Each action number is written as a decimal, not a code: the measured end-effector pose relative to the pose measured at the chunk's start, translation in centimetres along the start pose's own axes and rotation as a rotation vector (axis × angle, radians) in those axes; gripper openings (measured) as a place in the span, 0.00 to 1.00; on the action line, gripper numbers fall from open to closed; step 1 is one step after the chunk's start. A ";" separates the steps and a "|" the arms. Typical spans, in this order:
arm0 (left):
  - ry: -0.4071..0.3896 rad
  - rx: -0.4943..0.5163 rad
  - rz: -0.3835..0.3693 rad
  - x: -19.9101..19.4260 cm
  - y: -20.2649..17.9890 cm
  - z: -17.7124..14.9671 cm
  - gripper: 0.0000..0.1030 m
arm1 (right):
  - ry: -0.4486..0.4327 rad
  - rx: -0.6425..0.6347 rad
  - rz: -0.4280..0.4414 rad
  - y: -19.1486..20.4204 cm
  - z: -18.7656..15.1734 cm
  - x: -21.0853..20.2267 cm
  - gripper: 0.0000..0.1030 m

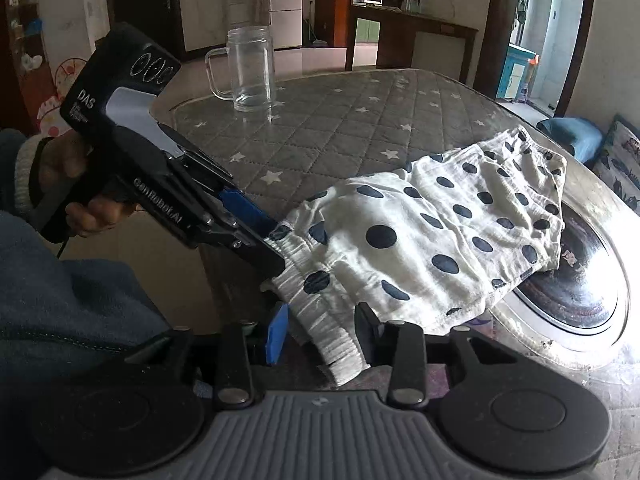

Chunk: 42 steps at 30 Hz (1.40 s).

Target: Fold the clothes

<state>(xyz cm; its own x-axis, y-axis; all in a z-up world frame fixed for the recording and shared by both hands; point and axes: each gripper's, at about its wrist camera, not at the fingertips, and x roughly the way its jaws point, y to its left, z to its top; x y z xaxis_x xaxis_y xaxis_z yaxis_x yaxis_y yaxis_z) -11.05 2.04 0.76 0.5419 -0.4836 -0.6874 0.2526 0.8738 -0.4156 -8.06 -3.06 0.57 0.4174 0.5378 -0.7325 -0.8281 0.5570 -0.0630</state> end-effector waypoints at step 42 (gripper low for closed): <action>0.067 -0.120 -0.053 -0.5 0.9 0.3 0.27 | 0.059 -0.188 -0.198 2.8 -2.0 0.3 0.26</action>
